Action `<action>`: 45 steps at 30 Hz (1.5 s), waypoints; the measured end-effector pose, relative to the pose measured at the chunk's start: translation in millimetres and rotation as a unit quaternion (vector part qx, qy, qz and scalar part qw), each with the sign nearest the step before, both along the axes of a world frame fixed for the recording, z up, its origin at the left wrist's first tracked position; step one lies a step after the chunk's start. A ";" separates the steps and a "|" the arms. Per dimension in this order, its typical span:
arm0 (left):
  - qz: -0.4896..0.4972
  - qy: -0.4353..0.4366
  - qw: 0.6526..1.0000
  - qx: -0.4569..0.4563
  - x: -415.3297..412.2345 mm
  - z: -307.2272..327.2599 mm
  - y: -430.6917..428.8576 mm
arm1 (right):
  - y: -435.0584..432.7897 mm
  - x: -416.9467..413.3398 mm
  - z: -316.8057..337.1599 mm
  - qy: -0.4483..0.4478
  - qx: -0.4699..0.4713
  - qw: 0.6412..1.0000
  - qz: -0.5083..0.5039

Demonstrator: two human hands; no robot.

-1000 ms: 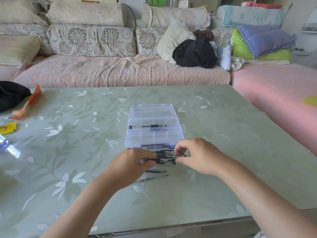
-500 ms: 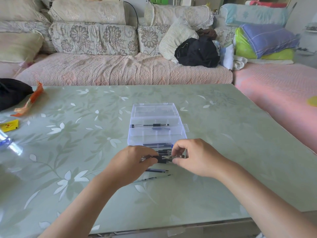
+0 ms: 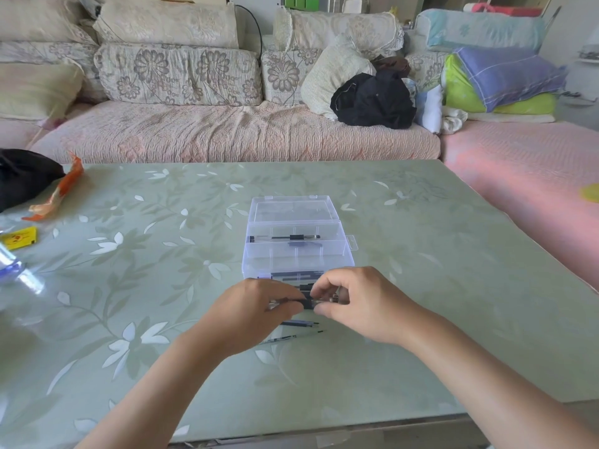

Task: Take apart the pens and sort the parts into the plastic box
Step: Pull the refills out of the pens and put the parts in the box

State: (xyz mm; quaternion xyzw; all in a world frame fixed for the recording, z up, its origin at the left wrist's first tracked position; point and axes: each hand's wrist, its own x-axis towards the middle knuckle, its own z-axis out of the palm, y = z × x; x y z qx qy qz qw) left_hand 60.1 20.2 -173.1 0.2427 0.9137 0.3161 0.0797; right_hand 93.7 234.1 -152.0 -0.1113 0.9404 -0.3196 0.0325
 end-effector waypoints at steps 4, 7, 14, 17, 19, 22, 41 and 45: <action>0.001 -0.013 1.000 0.010 -2.4 -1.1 -1.0 | -0.1 -3.1 -3.4 0.020 0.034 0.999 -0.007; -0.004 0.000 1.000 0.005 -3.6 -2.5 -1.1 | -2.1 -5.0 -9.4 0.058 0.058 0.996 0.024; -0.039 0.094 0.995 0.016 -8.9 -4.4 -3.6 | -6.5 -6.8 -18.3 -0.002 -0.084 0.996 -0.002; -0.051 0.123 0.991 0.018 -11.3 -1.2 -3.3 | -10.6 -10.8 -21.4 -0.040 -0.095 0.994 -0.026; -0.042 0.122 0.991 0.025 -13.3 0.9 -4.3 | -13.5 -15.2 -20.6 -0.020 -0.054 0.998 -0.020; -0.011 0.133 0.991 0.023 -19.2 0.8 -8.1 | -17.6 -24.9 -11.8 0.036 0.009 0.999 -0.016; 0.078 0.162 0.980 -0.089 -55.2 -20.4 -30.3 | -13.1 -143.9 -12.3 0.152 0.250 0.950 -0.106; 0.067 0.168 0.980 -0.085 -56.5 -21.0 -31.9 | -20.2 -152.8 -17.7 0.107 0.250 0.959 -0.077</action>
